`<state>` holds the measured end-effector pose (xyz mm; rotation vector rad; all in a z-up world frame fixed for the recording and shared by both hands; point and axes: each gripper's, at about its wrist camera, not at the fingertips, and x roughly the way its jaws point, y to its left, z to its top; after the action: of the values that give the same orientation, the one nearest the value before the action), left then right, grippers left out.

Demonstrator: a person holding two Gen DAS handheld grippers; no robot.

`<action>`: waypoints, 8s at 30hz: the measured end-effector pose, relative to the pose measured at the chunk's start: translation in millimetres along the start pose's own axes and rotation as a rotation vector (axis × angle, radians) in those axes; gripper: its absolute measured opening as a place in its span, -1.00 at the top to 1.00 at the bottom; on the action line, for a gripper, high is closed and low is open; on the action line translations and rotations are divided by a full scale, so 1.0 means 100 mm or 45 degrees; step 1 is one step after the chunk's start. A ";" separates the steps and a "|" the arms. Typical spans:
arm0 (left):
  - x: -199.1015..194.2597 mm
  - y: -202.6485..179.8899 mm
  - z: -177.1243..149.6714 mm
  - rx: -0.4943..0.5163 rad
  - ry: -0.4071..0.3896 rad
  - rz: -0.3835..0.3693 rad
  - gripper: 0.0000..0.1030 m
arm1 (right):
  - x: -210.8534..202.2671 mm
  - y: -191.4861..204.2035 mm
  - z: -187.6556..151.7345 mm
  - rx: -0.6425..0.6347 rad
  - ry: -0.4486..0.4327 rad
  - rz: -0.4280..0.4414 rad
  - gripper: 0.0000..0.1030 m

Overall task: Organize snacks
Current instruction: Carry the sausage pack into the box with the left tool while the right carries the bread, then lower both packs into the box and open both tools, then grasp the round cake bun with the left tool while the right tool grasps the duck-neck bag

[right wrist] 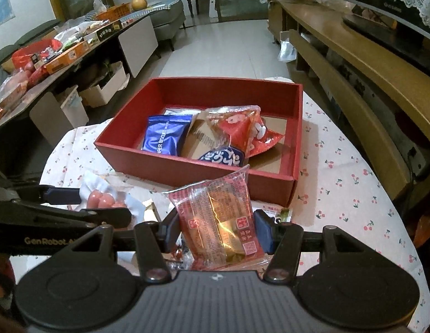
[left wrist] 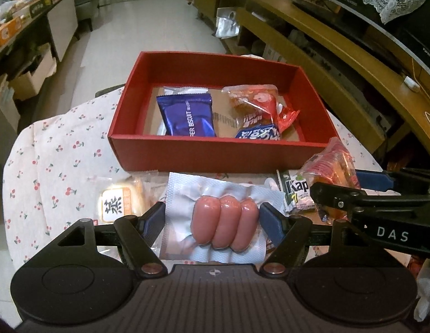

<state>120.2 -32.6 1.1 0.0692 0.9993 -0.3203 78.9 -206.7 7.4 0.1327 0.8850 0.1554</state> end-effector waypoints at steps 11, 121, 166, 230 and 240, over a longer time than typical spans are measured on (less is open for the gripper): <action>0.03 -0.02 0.23 -0.002 -0.047 0.006 -0.52 | 0.00 -0.03 0.15 0.025 -0.040 0.004 -0.13; 0.50 0.01 0.79 -0.037 -0.068 0.152 -0.62 | 0.72 -0.25 0.79 0.072 -0.055 -0.083 -0.15; 0.37 0.71 0.12 -0.335 0.092 0.182 -0.72 | 0.59 0.12 0.16 0.037 0.231 0.105 -0.16; 0.58 0.61 -0.09 -0.223 0.220 0.136 -0.29 | 0.72 0.30 0.10 -0.138 0.266 0.148 -0.12; 0.65 0.53 -0.04 -0.169 0.210 0.199 -0.29 | 0.94 0.41 0.00 -0.198 0.332 0.073 -0.12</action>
<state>165.1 3.1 -60.2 0.0536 1.1694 -0.1057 134.2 -148.4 -56.1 -0.0078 1.1257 0.2988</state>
